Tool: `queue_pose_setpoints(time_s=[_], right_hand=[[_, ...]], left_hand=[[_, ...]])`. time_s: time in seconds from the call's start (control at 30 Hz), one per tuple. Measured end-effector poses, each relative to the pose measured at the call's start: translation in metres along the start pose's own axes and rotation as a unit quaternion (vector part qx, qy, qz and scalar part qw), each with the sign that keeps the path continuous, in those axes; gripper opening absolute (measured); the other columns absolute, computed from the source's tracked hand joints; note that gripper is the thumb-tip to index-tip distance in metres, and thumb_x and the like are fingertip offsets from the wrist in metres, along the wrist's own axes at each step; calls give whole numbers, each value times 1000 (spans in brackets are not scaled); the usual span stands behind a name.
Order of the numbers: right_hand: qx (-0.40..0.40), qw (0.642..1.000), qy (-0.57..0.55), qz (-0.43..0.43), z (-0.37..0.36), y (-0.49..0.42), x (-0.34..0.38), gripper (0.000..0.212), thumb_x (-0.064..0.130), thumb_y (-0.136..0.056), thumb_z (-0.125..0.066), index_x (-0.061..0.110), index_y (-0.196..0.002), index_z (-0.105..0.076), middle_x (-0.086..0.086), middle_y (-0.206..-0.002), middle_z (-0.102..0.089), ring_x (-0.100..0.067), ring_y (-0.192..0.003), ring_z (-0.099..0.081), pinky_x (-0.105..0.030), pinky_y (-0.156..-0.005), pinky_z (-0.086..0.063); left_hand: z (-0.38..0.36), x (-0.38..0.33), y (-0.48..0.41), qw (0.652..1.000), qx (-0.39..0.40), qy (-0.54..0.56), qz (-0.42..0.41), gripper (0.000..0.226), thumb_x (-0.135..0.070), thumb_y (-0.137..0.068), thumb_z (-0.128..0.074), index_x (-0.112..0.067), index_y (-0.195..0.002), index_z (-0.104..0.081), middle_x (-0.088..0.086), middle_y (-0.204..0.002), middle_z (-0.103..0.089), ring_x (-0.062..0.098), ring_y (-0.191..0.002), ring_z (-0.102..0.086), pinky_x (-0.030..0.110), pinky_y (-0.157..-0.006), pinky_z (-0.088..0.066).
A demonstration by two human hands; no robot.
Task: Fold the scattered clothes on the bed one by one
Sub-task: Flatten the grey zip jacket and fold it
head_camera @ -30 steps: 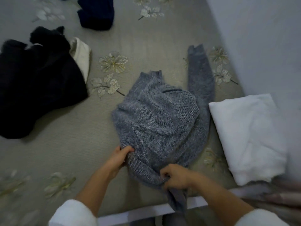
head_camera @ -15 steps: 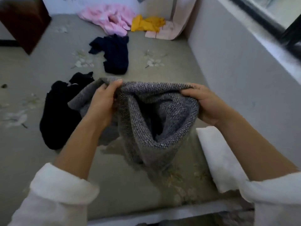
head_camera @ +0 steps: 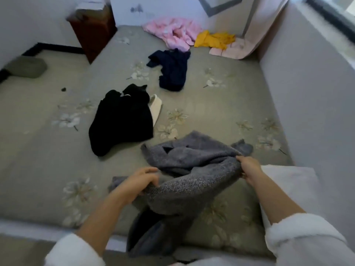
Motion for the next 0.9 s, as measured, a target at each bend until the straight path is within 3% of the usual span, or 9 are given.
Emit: queue_pose_setpoints(time_s=[0.07,0.17,0.27,0.33,0.43,0.53,0.63,0.8,0.9], right_hand=[[-5,992,110,55,-9,11,-2,17,15,-88,-58,0,-95,-58,-15,-91,-57,-27,-87,-53,-50,-78,-46],[47,960,214,176,-27,41,19,39,12,-85,-63,11,-122,-49,-6,-112,-51,-23,-100,-51,-32,-77,-40],[330,880,272,208,-68,85,27,62,8,-78,-71,21,-133,-46,4,-129,-45,-15,-116,-47,-29,-86,-42],[432,841,249,208,-91,105,22,56,15,-80,-75,26,-129,-51,10,-124,-55,-8,-113,-53,-23,-87,-44],[330,901,99,265,-95,109,42,13,19,-92,-62,29,-100,-66,8,-95,-69,-12,-94,-65,-23,-79,-51],[255,955,-43,147,-74,82,56,23,36,-92,-61,19,-106,-66,-3,-100,-73,-20,-91,-69,-32,-80,-56],[247,944,-206,71,-41,70,68,30,34,-91,-61,10,-109,-65,-10,-101,-73,-27,-91,-71,-37,-75,-57],[299,899,-316,48,-10,71,71,30,30,-97,-47,9,-111,-64,-10,-103,-73,-25,-91,-71,-34,-69,-59],[198,941,-266,68,8,51,60,29,20,-95,-54,4,-119,-60,-15,-115,-67,-26,-94,-67,-37,-80,-57]], left_hand=[[-14,17,3,998,20,52,24,51,-13,-62,-64,-18,-113,-65,8,-98,-63,18,-86,-55,26,-66,-41],[-24,13,2,995,10,97,5,51,-13,-67,-71,-16,-118,-63,7,-96,-65,21,-93,-58,31,-74,-45],[-31,-19,-1,992,-4,104,-65,56,-21,-69,-75,-23,-123,-60,4,-106,-66,21,-100,-59,33,-78,-48],[-39,-48,0,990,-8,78,-119,51,-18,-80,-71,-25,-128,-58,-2,-116,-62,12,-100,-57,22,-75,-47],[-46,-82,5,977,18,119,-176,51,-9,-87,-61,-23,-135,-52,-1,-129,-58,2,-102,-57,13,-75,-46],[-34,-83,10,956,15,221,-193,42,-5,-91,-53,-27,-127,-52,0,-116,-67,2,-96,-64,13,-67,-50],[-20,-43,-2,973,-97,132,-161,40,3,-87,-49,-17,-121,-55,5,-117,-64,8,-92,-58,14,-64,-46],[-78,46,-34,993,79,-74,-53,84,-12,-83,-69,-24,-150,-19,1,-144,-37,20,-127,-42,30,-98,-45],[-95,42,-53,983,-21,-129,-127,64,-31,-93,-57,-36,-148,-24,-3,-148,-41,21,-131,-44,39,-107,-38]])
Point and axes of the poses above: each hand's wrist, its own y-axis away from the middle knuckle, its own z-axis out of the back of the hand, x = y × z, the point moved 5 cm from there along -y, towards the middle knuckle
